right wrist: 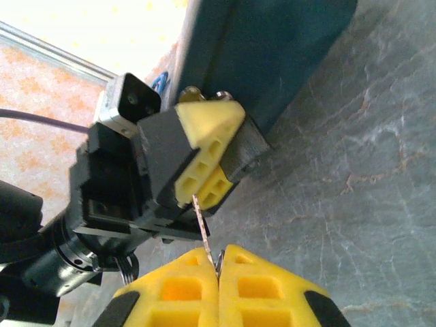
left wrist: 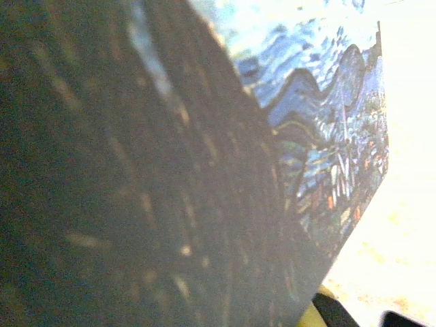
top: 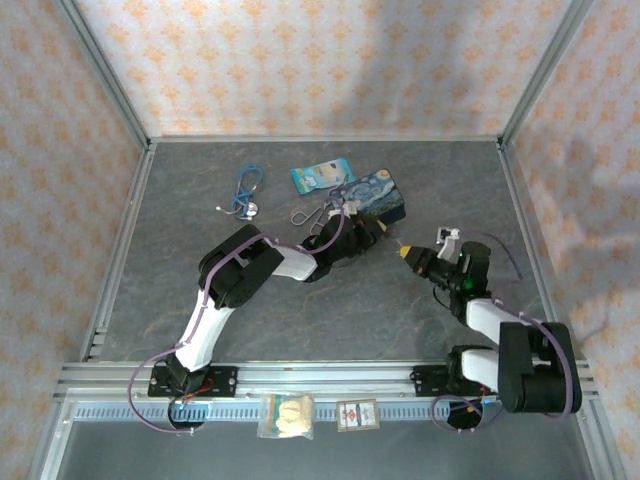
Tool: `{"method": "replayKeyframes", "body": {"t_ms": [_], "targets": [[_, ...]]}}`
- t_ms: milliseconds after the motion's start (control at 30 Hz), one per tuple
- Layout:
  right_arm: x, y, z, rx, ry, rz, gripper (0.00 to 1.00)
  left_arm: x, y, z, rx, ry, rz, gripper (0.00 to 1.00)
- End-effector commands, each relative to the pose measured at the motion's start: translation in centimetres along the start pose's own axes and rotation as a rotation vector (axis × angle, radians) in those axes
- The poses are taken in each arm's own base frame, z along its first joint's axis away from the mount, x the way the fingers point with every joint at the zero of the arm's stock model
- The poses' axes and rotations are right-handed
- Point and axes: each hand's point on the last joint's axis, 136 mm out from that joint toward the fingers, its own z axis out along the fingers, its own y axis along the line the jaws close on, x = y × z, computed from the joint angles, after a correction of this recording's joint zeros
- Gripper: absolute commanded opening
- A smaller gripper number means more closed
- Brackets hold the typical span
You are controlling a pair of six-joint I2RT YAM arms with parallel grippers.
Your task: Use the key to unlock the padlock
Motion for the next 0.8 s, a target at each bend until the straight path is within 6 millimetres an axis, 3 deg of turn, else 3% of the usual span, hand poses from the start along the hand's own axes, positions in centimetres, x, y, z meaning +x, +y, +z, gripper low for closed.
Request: {"method": "replayKeyframes", "body": {"t_ms": [0,767], "targets": [[-0.1,0.9,0.2,-0.068,0.004,-0.01,0.0,-0.2,-5.3,-1.0,0.162,0.024,-0.063,0.0],[-1.5,1.0,1.8,-0.094,-0.015,0.004,0.0,0.0,-6.9,-1.7,0.232,0.037,-0.113,0.0]]}}
